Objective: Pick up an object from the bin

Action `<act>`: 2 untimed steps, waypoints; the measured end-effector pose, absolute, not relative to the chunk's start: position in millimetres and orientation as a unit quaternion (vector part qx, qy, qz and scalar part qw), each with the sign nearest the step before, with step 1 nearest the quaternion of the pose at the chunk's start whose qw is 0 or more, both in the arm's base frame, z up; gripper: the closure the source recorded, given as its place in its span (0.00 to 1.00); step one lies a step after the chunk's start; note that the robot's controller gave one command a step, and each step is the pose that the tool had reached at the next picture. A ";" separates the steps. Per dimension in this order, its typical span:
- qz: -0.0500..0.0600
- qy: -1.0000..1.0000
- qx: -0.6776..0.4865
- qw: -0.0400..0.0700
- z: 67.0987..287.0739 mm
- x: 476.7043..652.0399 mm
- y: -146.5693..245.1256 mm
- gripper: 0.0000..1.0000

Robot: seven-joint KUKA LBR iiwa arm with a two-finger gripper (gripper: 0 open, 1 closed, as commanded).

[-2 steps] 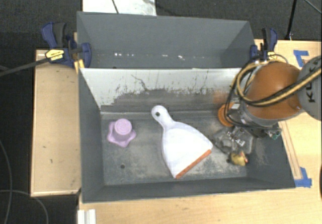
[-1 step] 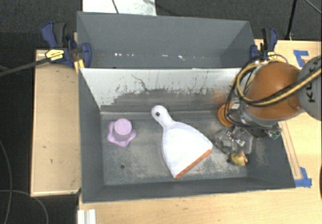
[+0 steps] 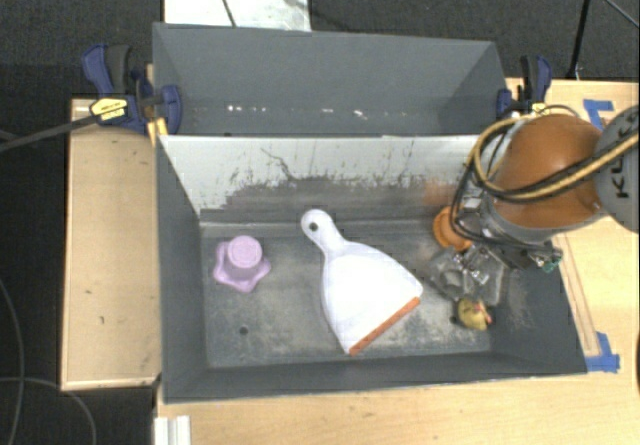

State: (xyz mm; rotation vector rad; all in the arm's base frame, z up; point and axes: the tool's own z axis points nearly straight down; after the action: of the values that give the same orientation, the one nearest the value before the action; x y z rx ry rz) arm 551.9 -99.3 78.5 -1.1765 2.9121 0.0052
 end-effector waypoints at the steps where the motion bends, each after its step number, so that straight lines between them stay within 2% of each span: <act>1: 0.000 0.949 -0.314 0.002 96.8 553.2 -120.2 1.00; 2: -0.001 0.960 -0.279 0.006 94.5 517.8 -117.7 0.00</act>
Offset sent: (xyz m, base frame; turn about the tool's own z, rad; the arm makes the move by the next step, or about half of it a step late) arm -0.0376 -0.0193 0.0136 0.2027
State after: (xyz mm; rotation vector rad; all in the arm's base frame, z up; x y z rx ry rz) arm 517.8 -117.7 94.5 -0.8748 3.0050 -0.0039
